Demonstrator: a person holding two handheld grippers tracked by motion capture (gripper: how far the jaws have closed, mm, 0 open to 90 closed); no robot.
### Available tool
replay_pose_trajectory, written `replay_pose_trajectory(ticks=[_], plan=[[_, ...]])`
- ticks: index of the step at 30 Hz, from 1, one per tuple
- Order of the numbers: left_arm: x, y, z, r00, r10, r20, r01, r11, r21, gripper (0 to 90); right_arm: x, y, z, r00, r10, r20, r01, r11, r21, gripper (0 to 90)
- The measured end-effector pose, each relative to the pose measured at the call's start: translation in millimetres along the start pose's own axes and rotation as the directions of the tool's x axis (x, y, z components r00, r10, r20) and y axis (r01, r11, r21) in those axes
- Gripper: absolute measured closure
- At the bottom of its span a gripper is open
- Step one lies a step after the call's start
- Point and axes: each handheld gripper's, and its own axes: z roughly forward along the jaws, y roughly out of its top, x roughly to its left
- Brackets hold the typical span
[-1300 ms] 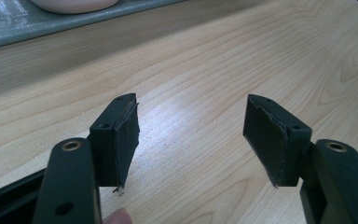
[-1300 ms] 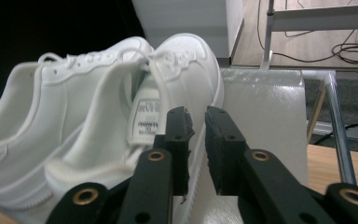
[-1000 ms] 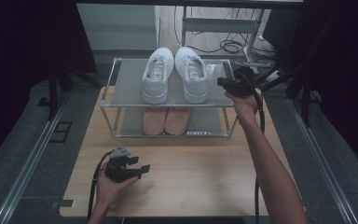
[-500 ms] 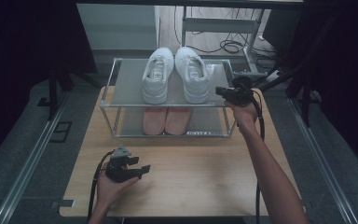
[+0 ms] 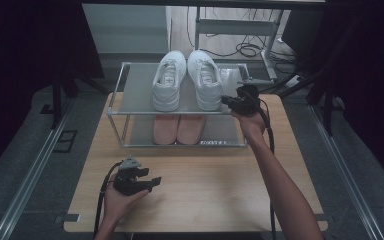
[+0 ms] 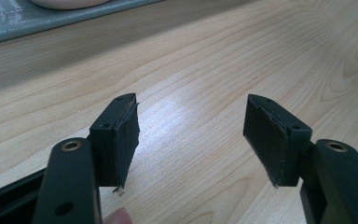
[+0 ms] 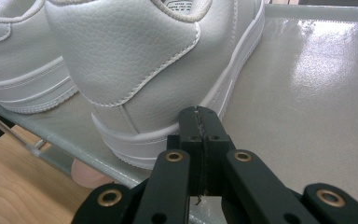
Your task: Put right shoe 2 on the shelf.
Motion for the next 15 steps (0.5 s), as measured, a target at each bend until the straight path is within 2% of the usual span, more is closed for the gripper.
replay_pose_trajectory(ticks=[3, 6, 9, 11, 15], plan=[[-0.8, 0.2, 0.5, 1.0000, 0.001, 0.003, -0.001, 1.0000, 0.001, 36.4, 4.2, -0.5, 2.0, 0.9996, 0.011, -0.028, -0.011, 1.000, 0.000, 90.0], [-1.1, 0.2, 0.3, 1.0000, -0.001, 0.004, 0.001, 1.0000, -0.001, 36.4, 11.7, -0.4, 4.3, 0.9997, -0.010, -0.020, 0.010, 1.000, -0.005, 89.9], [-0.6, 0.2, 0.3, 1.0000, 0.003, 0.002, -0.003, 1.0000, 0.002, 36.4, 15.3, -0.6, 6.1, 0.9994, -0.010, -0.034, 0.010, 1.000, -0.007, 90.0], [-0.7, 0.2, 0.4, 1.0000, 0.003, 0.003, -0.003, 1.0000, 0.002, 36.4, 17.0, -0.6, 6.3, 0.9996, -0.012, -0.024, 0.012, 1.000, -0.011, 90.0], [-0.6, 0.3, 0.2, 1.0000, 0.003, 0.003, -0.003, 1.0000, 0.001, 36.4, 20.7, -1.8, 8.8, 0.9989, -0.004, -0.047, 0.003, 1.000, -0.016, 90.0]])
